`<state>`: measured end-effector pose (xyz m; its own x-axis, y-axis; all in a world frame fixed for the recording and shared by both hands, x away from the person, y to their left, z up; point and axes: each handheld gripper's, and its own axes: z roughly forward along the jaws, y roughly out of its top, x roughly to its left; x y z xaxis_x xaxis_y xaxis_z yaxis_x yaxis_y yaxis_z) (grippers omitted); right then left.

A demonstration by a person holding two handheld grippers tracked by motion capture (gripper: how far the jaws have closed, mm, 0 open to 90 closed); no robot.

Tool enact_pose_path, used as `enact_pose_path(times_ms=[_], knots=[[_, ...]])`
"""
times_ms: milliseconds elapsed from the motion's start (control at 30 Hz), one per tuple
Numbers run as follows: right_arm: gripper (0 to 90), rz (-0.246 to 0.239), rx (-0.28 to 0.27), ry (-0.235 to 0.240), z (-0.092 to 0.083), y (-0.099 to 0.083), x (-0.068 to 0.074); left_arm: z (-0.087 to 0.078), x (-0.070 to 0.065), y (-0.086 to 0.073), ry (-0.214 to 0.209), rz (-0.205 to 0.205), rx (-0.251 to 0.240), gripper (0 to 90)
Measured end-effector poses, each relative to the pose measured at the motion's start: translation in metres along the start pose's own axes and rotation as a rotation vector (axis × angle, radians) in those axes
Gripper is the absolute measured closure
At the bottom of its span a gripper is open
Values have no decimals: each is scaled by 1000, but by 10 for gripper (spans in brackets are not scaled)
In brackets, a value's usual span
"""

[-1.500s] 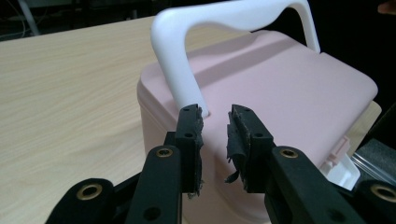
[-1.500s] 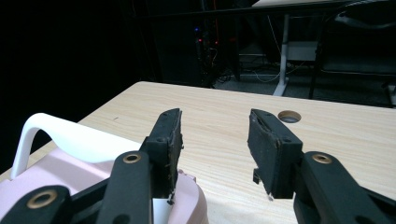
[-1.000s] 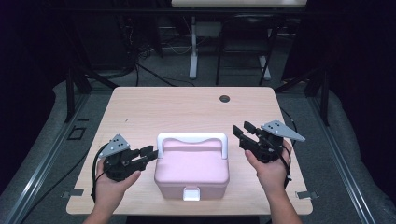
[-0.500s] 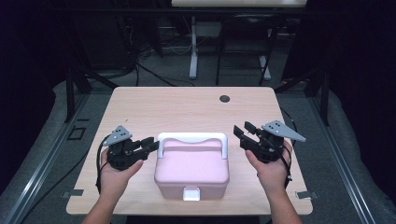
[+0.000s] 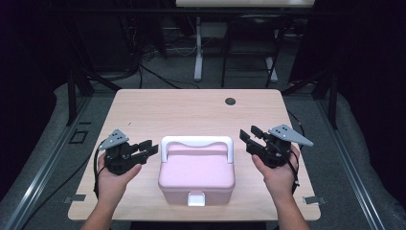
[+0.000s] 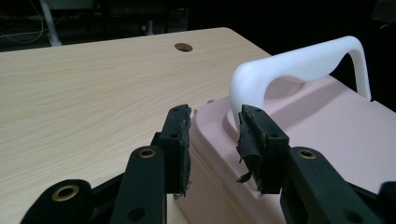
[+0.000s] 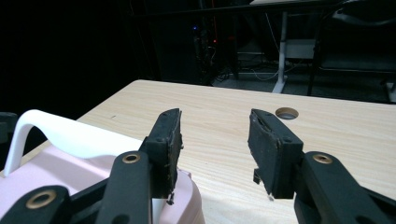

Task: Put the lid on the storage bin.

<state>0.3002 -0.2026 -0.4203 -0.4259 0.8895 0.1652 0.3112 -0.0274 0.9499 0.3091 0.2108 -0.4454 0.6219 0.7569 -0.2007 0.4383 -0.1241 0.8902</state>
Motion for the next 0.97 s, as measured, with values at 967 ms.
enact_pose_path(times_ms=[967], knots=[[520,4,49,-36,4,-17,-13,5,33,-13,42,-52,24,493]])
